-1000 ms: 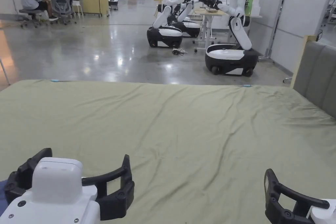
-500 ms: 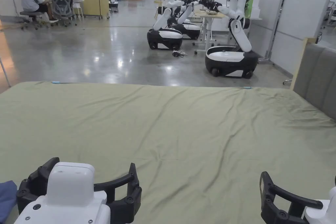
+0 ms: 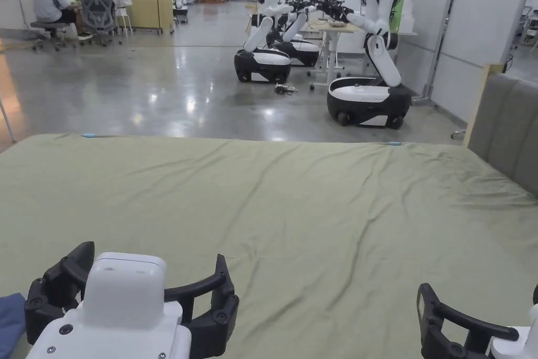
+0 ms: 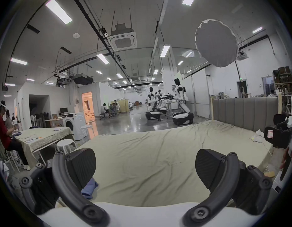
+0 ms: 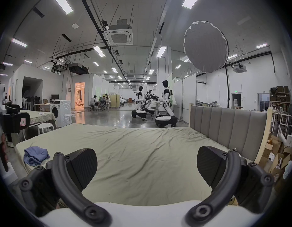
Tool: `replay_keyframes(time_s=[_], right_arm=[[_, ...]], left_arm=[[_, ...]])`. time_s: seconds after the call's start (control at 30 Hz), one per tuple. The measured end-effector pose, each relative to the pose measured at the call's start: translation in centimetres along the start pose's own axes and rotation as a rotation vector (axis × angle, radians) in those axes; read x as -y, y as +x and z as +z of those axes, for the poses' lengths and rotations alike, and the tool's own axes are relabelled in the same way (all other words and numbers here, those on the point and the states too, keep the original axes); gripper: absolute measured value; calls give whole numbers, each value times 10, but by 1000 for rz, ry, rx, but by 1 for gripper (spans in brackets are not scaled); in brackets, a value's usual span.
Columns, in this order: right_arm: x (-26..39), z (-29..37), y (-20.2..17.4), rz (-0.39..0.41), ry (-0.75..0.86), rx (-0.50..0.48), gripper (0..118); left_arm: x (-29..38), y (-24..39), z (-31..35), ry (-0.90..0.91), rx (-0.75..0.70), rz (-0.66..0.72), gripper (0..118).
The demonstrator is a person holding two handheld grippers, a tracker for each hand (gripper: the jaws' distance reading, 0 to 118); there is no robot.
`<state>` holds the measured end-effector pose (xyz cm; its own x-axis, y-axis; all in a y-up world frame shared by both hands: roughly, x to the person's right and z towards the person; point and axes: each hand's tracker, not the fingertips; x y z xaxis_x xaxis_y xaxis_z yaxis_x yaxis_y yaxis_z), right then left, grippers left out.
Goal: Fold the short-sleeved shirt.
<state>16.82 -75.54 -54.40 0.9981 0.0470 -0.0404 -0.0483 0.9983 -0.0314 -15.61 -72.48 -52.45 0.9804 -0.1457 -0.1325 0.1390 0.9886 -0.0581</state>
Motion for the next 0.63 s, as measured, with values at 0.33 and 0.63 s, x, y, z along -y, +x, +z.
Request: replay_keyframes(time_s=[0.33,0.63], right_arm=[[0,4,2,11,-11,19,118],[-3,8,1,17,-4,20,118]], left_arm=[[-6,4,12,64,-17,-15,117],[-14,-10,7,36,-7,102,117]])
